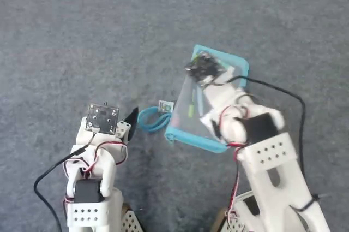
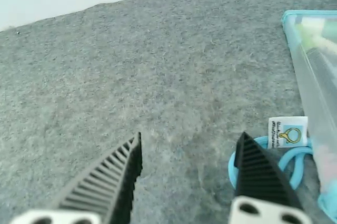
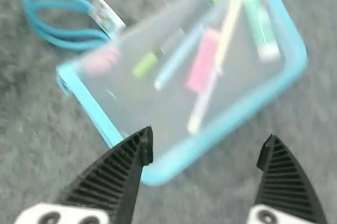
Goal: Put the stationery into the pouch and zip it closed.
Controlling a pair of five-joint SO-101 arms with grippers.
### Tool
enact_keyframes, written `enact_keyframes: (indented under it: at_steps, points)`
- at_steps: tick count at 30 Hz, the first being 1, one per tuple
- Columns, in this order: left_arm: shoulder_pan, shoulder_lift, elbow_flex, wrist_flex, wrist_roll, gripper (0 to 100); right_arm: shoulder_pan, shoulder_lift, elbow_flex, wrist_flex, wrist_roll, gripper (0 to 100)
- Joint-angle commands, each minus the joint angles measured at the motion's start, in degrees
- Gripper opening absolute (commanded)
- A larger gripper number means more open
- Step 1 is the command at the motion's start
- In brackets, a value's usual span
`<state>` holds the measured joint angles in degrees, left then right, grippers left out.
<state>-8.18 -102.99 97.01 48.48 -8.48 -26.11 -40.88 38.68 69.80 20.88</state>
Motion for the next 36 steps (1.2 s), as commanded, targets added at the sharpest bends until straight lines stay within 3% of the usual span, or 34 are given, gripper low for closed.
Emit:
enact_keyframes:
  at_steps: [1, 4, 11, 31, 36]
  points:
    - [0.4, -1.0, -0.5, -1.7, -0.5, 27, -2.4, 6.4, 0.5, -4.8, -1.1, 31.0]
    - [0.2, -1.0, -0.5, -1.7, -0.5, 27, -0.9, 10.5, 0.4, -5.6, -1.2, 27.3]
    - [0.1, -1.1, -0.5, -1.8, -0.5, 27, 3.8, 7.3, 0.5, -5.8, -1.5, 0.2]
    - [-3.2, -1.2, -1.1, -2.1, -0.3, 28, 4.2, -20.9, 24.7, -15.7, -1.1, 2.4]
    - [-3.2, -1.2, -2.7, -1.9, 1.3, 38, 4.3, -25.4, 31.7, -16.0, -1.0, 2.4]
